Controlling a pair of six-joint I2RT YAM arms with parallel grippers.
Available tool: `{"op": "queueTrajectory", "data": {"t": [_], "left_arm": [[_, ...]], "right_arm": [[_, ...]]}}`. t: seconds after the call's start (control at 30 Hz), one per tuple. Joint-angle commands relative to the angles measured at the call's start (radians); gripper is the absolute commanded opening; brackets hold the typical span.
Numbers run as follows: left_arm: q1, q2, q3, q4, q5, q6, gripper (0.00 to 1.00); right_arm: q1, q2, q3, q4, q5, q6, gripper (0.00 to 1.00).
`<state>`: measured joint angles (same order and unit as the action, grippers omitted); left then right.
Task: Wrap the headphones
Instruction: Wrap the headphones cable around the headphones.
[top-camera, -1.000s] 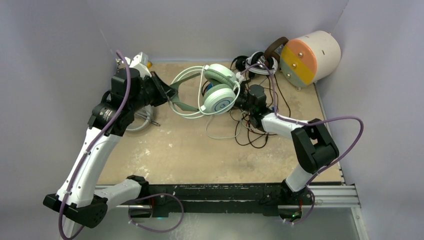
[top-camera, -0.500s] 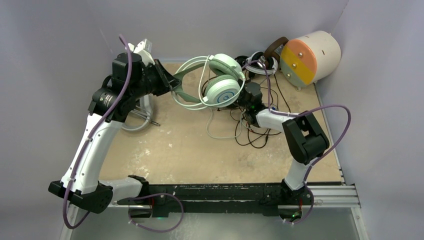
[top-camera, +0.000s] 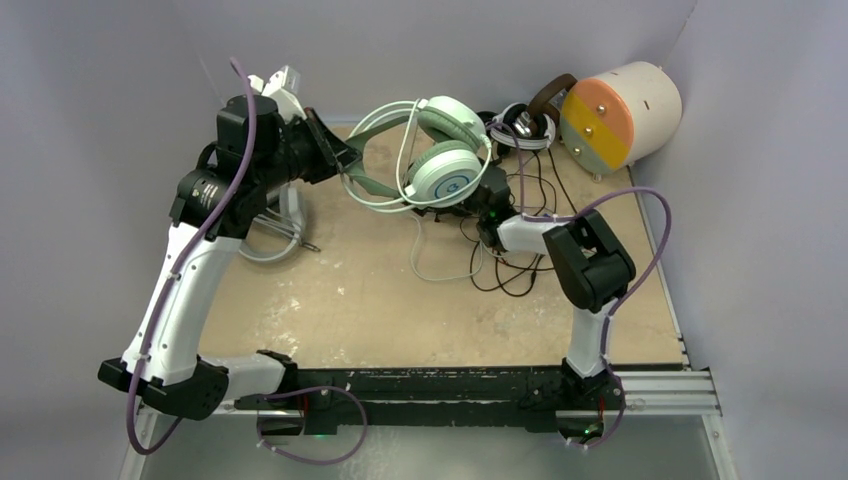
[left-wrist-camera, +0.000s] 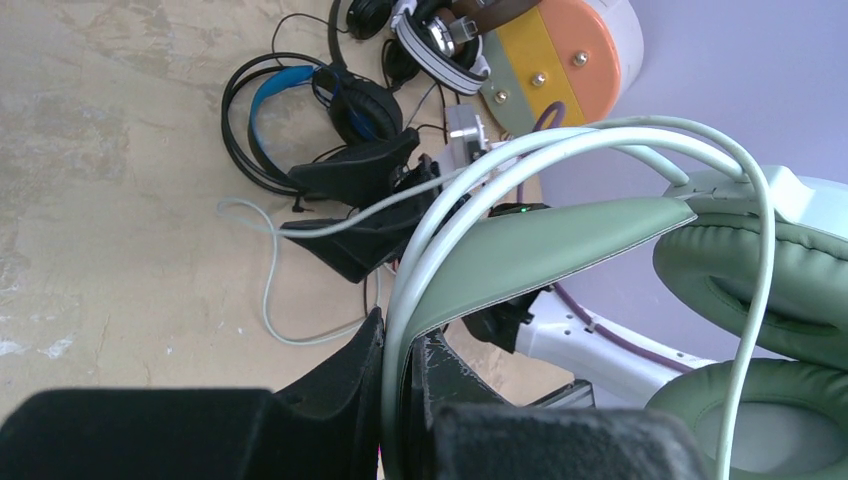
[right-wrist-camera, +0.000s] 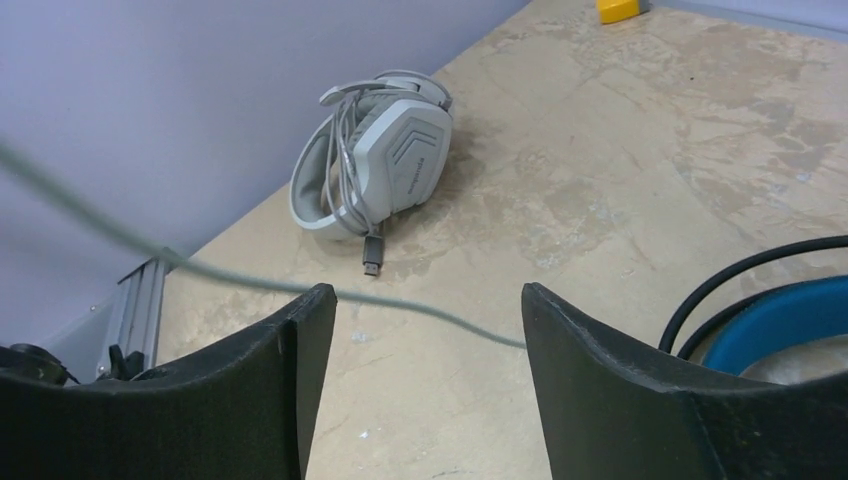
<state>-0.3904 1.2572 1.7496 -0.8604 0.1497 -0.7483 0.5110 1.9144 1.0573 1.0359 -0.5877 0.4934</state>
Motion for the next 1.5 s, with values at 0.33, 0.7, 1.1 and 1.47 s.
{"op": "queueTrajectory", "data": {"t": [0.33, 0.7, 1.1, 1.47], "left_arm": [[0.001, 0.015, 0.098, 0.043, 0.021, -0.052, 0.00], [0.001, 0.001, 0.083, 0.057, 0.024, -0.051, 0.00], [0.001, 0.002, 0.065, 0.068, 0.045, -0.052, 0.00], [0.001, 0.015, 0.087, 0.060, 0.064, -0.056, 0.00]], "right_arm": [[0.061, 0.095, 0.049, 0.145, -0.028, -0.093, 0.78], [0.006, -0.033, -0.221, 0.206, 0.046, -0.097, 0.78], [0.049, -0.024, -0.185, 0.144, 0.056, -0.210, 0.99], [0.114, 0.100, -0.005, 0.126, 0.032, -0.232, 0.97]]}}
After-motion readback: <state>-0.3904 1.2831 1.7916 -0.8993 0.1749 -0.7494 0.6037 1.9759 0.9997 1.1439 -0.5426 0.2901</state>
